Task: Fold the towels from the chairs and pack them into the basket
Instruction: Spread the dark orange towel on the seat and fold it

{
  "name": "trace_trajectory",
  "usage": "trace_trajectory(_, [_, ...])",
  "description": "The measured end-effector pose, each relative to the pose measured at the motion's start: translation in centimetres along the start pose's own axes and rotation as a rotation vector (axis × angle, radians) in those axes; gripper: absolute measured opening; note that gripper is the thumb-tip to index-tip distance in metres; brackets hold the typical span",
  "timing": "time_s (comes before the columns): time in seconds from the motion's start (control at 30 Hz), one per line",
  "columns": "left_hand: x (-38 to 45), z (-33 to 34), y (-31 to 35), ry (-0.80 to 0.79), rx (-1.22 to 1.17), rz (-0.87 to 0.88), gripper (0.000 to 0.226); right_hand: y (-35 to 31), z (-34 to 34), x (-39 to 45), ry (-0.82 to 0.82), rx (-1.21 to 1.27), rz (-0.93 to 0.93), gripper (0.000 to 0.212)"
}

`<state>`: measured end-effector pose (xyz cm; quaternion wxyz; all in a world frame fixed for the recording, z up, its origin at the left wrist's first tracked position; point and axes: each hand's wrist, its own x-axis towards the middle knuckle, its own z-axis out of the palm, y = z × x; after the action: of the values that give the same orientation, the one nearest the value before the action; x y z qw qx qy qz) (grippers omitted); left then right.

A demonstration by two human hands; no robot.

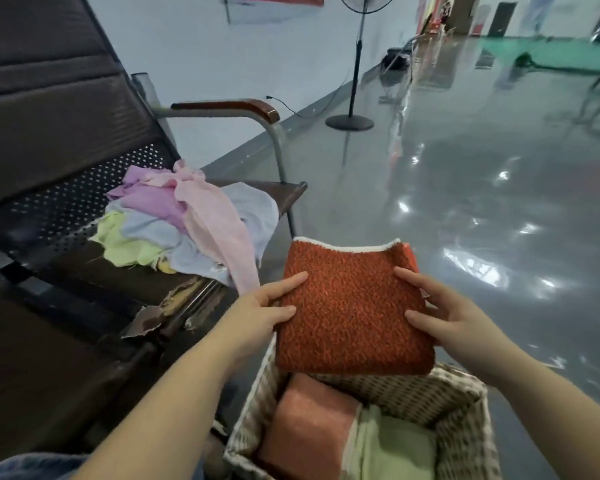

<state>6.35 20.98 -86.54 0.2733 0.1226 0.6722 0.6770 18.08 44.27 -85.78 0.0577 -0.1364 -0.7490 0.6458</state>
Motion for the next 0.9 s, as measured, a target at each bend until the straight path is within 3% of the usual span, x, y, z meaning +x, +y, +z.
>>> trace_trajectory(0.2, [0.3,3.6,-4.4,-0.071,0.111,-0.102,0.060,5.4,-2.4,-3.1,0.062,-0.024,0.114,0.053])
trace_trajectory(0.33, [0.4,3.5,-7.6,-0.077,0.120,-0.257,0.058,10.3,-1.0,-4.5,0.049,-0.189,0.129,0.059])
trace_trajectory(0.57, [2.4,2.7,-12.4,-0.097,0.252,-0.457,0.056,17.5,1.9,-4.9,0.041,-0.205,0.263,0.060])
trace_trajectory(0.9, [5.8,2.1,-18.9,0.038,0.452,-0.550,0.063,22.6,6.0,-2.6,0.061,-0.200,0.445,0.059])
